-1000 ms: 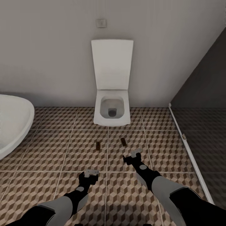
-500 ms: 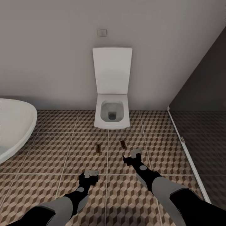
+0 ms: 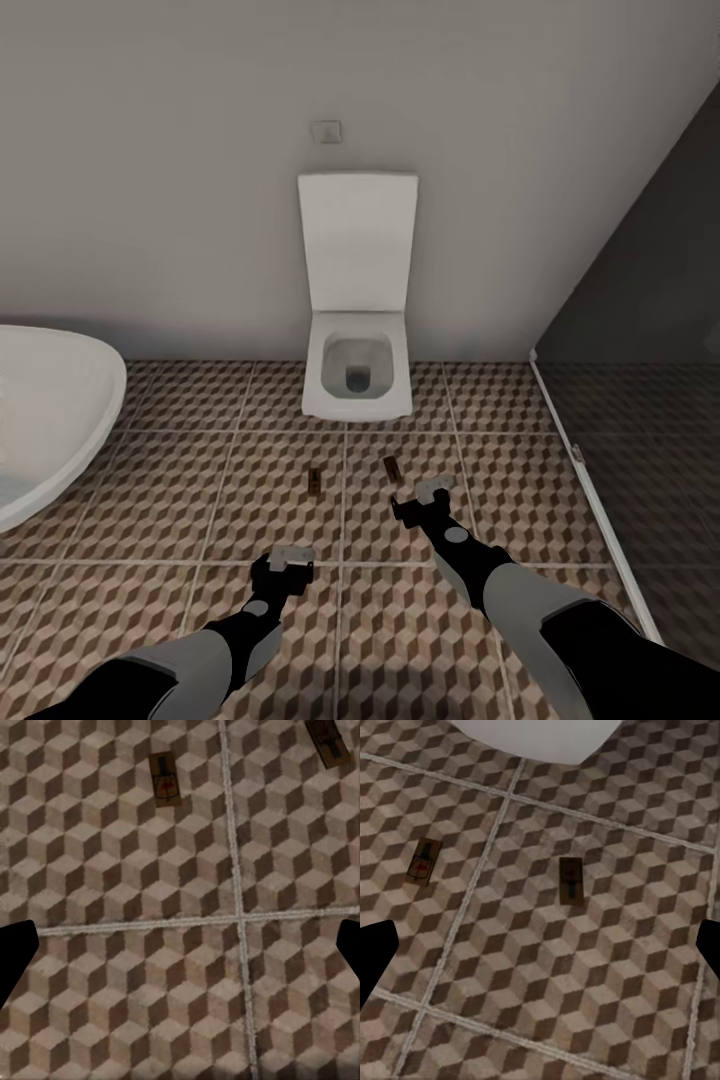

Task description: Take the four mousetraps from the cabinet in the bathroom and place them on the bathroom floor. Make sure all four end up on the same floor surface, and ensure that at least two of them are either under or directly next to the same bathroom sink.

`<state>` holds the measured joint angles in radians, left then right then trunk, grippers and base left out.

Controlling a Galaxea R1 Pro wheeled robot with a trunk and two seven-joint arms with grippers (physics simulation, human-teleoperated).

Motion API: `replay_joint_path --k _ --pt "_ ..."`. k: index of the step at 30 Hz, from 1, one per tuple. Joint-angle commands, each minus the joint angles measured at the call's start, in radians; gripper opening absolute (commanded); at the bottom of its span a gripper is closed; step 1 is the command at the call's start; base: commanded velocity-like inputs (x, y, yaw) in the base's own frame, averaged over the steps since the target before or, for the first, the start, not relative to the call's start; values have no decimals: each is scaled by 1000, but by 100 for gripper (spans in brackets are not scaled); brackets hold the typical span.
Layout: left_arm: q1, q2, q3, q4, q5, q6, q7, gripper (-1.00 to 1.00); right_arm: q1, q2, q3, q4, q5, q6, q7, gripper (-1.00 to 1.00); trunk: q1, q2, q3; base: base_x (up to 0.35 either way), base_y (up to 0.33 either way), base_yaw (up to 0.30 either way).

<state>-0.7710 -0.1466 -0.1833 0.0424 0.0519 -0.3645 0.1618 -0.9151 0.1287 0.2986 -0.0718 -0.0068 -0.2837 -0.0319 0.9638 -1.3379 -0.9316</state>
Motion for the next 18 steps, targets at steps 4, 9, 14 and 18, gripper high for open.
replay_joint_path --k 4,9,14,18 --pt "2 -1 -8 7 5 -7 4 100 -1 0 5 1 0 -3 -3 100 -15 28 19 0 0 0" --pt "4 -1 -8 8 5 -7 4 100 -1 0 5 2 -1 -3 -3 100 -35 63 42 0 0 0" --pt "7 -1 -8 8 5 -7 4 100 -1 0 5 1 0 -3 -3 100 -54 98 66 0 0 0" --pt "8 -1 -8 8 6 -7 4 100 -1 0 5 1 0 -3 -3 100 -69 126 82 0 0 0"
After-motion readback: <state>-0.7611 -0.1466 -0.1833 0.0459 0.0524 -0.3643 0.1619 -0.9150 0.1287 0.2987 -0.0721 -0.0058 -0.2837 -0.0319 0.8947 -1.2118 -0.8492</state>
